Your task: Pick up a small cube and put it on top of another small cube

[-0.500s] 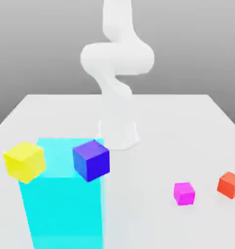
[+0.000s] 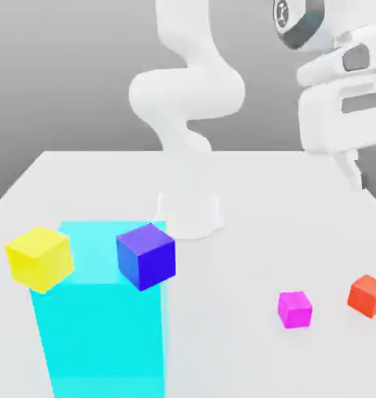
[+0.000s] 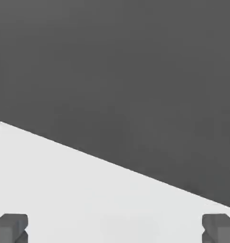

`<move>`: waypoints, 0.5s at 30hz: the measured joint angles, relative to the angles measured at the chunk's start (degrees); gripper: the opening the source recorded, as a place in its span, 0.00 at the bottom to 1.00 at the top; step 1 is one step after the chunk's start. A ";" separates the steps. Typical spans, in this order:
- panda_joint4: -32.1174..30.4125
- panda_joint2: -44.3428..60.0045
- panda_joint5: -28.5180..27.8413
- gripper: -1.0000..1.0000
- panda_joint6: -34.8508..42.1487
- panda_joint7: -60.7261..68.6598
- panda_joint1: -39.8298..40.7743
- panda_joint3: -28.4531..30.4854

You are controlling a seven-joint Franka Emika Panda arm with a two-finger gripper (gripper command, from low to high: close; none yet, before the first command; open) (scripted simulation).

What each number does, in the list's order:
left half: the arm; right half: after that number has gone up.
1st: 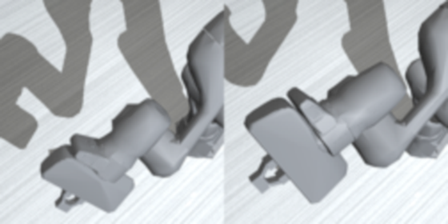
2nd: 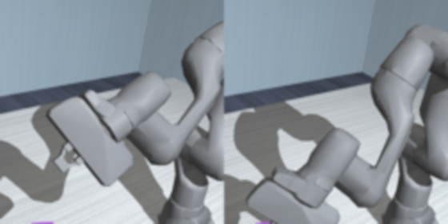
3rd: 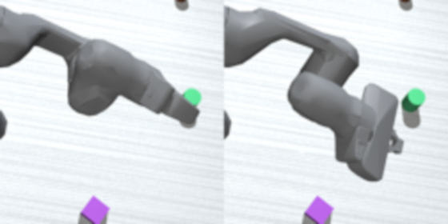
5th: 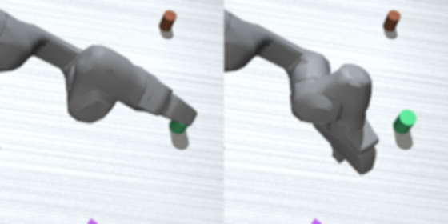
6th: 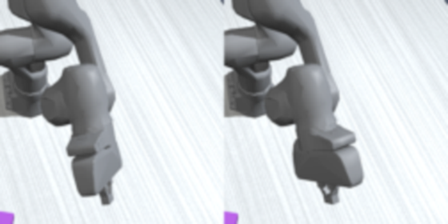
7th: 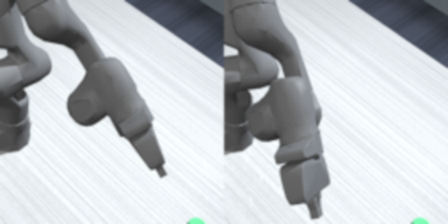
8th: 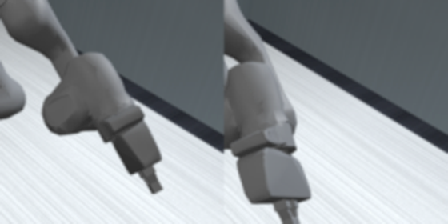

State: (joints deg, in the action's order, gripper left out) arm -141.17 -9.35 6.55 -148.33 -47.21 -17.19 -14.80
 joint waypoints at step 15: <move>-2.90 31.66 -22.55 0.00 -17.20 -19.83 -18.57 4.31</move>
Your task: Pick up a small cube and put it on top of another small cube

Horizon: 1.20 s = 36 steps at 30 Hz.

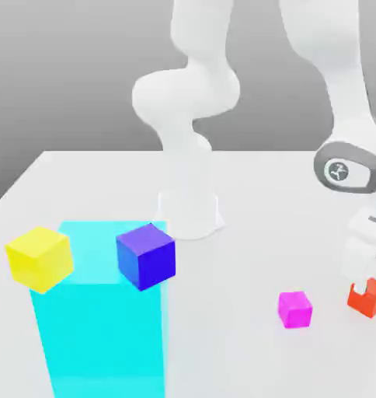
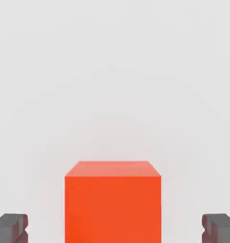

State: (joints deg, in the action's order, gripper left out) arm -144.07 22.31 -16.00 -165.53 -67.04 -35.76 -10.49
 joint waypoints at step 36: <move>11.78 -31.89 15.15 1.00 42.86 64.71 35.72 16.31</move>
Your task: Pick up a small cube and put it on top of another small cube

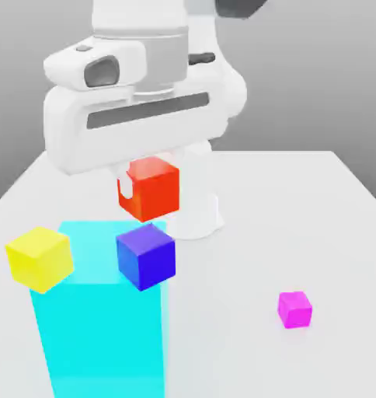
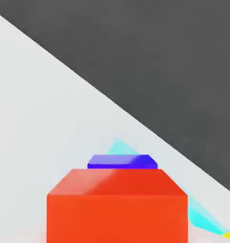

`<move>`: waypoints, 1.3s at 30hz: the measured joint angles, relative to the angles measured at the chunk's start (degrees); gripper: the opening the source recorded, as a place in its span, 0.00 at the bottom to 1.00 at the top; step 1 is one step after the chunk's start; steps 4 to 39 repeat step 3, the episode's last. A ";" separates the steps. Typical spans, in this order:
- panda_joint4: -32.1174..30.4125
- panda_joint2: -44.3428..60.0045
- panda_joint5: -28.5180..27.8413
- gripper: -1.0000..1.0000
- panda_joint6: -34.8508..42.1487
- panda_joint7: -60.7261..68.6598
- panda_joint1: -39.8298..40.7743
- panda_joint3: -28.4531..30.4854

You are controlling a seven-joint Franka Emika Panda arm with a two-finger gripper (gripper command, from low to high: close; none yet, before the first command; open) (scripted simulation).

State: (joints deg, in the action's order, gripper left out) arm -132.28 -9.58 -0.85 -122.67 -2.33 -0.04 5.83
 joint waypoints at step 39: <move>0.00 0.00 0.01 1.00 0.00 0.00 0.00 0.00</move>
